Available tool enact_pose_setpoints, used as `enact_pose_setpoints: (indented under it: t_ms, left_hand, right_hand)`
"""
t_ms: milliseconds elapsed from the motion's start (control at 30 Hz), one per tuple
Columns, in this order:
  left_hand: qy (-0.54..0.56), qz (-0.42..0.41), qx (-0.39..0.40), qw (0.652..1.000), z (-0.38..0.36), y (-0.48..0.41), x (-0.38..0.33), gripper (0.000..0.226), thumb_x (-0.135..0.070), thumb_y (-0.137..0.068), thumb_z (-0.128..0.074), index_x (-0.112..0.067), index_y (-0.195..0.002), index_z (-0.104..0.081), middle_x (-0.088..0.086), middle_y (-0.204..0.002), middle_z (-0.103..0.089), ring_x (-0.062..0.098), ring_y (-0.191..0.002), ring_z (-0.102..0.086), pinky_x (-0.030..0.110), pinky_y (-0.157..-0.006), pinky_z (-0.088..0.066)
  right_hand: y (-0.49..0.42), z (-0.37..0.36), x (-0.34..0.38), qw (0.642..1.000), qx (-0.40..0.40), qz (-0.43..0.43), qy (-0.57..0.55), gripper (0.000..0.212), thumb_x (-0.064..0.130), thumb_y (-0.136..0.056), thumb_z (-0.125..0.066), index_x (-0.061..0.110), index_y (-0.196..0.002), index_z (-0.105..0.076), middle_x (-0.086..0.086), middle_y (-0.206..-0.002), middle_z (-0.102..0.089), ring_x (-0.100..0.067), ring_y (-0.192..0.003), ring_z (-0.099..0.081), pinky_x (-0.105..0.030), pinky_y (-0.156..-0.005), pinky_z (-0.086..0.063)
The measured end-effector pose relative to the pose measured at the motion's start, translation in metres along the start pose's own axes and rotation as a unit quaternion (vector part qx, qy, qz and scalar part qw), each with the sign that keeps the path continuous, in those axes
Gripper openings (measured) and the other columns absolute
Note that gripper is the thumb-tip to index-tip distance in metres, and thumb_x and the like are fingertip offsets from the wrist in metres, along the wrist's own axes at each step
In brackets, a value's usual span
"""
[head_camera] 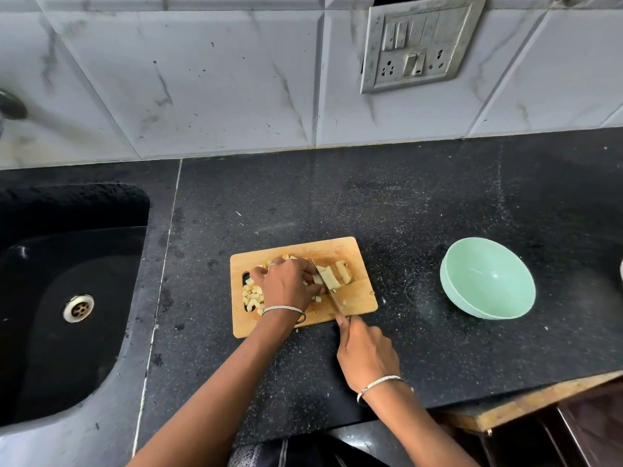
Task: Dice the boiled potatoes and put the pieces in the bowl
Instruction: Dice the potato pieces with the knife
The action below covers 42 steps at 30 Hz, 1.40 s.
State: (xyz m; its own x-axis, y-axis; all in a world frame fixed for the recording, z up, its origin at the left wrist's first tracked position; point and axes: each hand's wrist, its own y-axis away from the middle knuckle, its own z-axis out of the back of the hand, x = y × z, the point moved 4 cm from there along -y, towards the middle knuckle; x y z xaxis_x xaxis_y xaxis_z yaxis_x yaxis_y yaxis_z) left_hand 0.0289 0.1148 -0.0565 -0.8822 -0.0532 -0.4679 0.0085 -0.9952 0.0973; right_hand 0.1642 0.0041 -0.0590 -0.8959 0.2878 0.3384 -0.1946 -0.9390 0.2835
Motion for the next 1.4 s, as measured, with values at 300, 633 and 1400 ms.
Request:
enact_pose_setpoints:
  t_ms: [300,633,1400]
  left_hand:
    - [0.0,-0.001,0.013,1.0,0.001,-0.001,-0.001,0.033,-0.049,-0.063,-0.083,-0.035,-0.089,-0.069,-0.018,-0.073,-0.062,0.012,-0.102,-0.052,0.044,-0.09,-0.024]
    - [-0.038,-0.014,0.005,0.999,0.006,0.003,-0.004,0.029,-0.041,-0.067,-0.082,-0.033,-0.091,-0.068,-0.015,-0.084,-0.067,0.016,-0.105,-0.053,0.043,-0.09,-0.024]
    - [-0.112,-0.123,-0.009,0.986,0.001,0.01,-0.011,0.016,-0.041,-0.071,-0.066,-0.029,-0.08,-0.06,-0.012,-0.099,-0.058,0.017,-0.099,-0.048,0.036,-0.077,-0.016]
  right_hand:
    - [-0.005,-0.002,-0.008,0.995,0.066,-0.031,-0.065,0.053,0.056,-0.101,-0.023,0.015,-0.099,-0.058,-0.014,-0.101,-0.063,-0.039,-0.097,-0.061,-0.042,-0.076,-0.049]
    - [0.002,0.02,-0.041,0.971,0.086,-0.047,-0.216,0.061,0.054,-0.101,-0.03,0.016,-0.063,-0.057,0.006,-0.048,-0.051,-0.009,-0.041,-0.044,-0.025,-0.045,-0.03]
    - [-0.002,-0.006,-0.035,0.956,0.113,-0.056,-0.264,0.057,0.057,-0.1,-0.031,0.016,-0.068,-0.055,0.003,-0.054,-0.051,-0.012,-0.044,-0.043,-0.026,-0.044,-0.03]
